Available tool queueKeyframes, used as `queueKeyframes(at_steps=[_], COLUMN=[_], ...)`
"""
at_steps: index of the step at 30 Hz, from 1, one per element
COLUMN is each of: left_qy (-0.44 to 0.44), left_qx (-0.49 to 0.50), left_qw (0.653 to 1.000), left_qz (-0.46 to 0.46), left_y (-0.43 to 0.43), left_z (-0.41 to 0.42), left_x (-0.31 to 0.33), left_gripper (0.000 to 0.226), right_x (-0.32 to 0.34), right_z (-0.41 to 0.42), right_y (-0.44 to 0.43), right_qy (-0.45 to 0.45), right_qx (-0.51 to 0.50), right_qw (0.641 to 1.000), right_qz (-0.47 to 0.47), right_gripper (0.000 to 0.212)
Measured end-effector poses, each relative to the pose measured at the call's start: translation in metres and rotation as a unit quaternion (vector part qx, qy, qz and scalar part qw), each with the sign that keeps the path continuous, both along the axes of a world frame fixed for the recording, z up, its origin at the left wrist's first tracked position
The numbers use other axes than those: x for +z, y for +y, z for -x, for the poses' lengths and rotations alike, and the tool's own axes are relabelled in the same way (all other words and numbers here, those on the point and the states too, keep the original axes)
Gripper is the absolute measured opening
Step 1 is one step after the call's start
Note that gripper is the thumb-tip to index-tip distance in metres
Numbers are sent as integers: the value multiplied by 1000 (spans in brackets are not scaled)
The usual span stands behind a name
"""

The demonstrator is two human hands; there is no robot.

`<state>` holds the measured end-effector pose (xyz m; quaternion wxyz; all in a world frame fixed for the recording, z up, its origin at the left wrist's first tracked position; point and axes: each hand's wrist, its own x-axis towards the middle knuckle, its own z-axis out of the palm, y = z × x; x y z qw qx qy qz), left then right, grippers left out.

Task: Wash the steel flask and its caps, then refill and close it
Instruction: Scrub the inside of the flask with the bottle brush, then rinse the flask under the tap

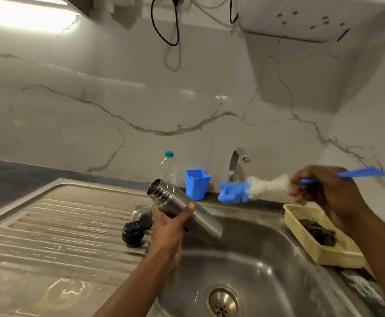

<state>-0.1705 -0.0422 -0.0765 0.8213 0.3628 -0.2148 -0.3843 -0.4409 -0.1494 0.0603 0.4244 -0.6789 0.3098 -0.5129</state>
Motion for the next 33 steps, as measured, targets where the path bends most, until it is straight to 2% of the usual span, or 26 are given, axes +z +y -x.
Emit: queueKeyframes(at_steps=[5, 10, 22, 27, 33], left_qy=[-27, -23, -20, -15, -18], left_qx=[-7, -20, 3, 6, -3], left_qw=[1000, 1000, 1000, 1000, 1000], left_qz=[-12, -7, -9, -1, -5], left_y=[-5, -10, -17, -19, -17], left_z=[-2, 0, -5, -6, -7], left_x=[-9, -10, -15, -14, -14], left_gripper=[61, 57, 56, 57, 57], right_x=[71, 95, 44, 17, -6], right_z=[-69, -149, -258, -271, -266], right_y=[-13, -37, -94, -109, -126], right_qy=[70, 96, 124, 99, 102], right_qx=[27, -11, -76, -70, -74], right_qw=[997, 994, 980, 980, 979], right_qz=[-3, -51, -133, -161, -160], right_gripper=[25, 23, 20, 21, 32])
